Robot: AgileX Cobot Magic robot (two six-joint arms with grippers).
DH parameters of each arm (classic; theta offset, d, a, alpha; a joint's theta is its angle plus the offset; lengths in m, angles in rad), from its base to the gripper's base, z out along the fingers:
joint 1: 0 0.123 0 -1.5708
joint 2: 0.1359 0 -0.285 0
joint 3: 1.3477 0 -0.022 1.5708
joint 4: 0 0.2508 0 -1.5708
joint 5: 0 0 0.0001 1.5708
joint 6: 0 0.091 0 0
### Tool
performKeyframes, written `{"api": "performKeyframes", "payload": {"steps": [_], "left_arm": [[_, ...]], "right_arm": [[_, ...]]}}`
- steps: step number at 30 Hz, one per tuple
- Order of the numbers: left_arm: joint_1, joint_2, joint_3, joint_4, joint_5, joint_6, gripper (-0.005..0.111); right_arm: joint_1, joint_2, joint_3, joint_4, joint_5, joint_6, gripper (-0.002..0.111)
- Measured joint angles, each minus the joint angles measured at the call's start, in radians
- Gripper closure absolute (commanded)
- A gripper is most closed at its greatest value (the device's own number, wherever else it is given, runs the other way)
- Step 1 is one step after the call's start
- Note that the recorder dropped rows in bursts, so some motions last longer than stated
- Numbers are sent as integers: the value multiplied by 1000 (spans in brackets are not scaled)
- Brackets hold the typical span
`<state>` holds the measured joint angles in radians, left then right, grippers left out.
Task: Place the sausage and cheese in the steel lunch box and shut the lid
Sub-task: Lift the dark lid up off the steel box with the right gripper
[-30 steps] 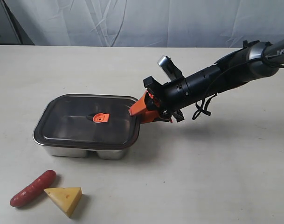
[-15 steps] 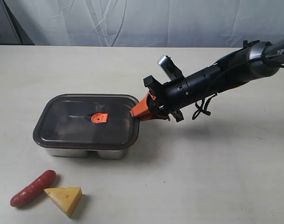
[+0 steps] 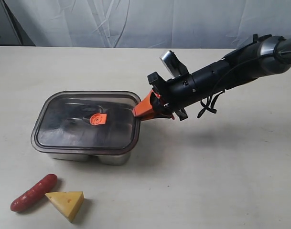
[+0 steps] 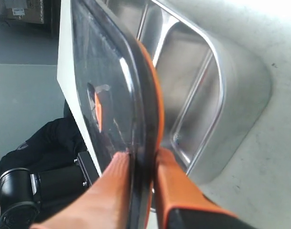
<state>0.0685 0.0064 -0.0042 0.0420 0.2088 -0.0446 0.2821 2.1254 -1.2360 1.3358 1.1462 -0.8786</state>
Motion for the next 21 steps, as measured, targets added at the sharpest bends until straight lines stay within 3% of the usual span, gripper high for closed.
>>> {"api": "performKeyframes", "payload": {"steps": [7,13,21], "left_arm": [[0,0,0,0,0,0,107],[0,0,0,1,0,0,107],[0,0,0,1,0,0,107]], "right_arm": [[0,-18,0,8,2,-33,109],[0,-18,0,186,51,-106,109],[-10,-50,0,262,12,-155,109]]}}
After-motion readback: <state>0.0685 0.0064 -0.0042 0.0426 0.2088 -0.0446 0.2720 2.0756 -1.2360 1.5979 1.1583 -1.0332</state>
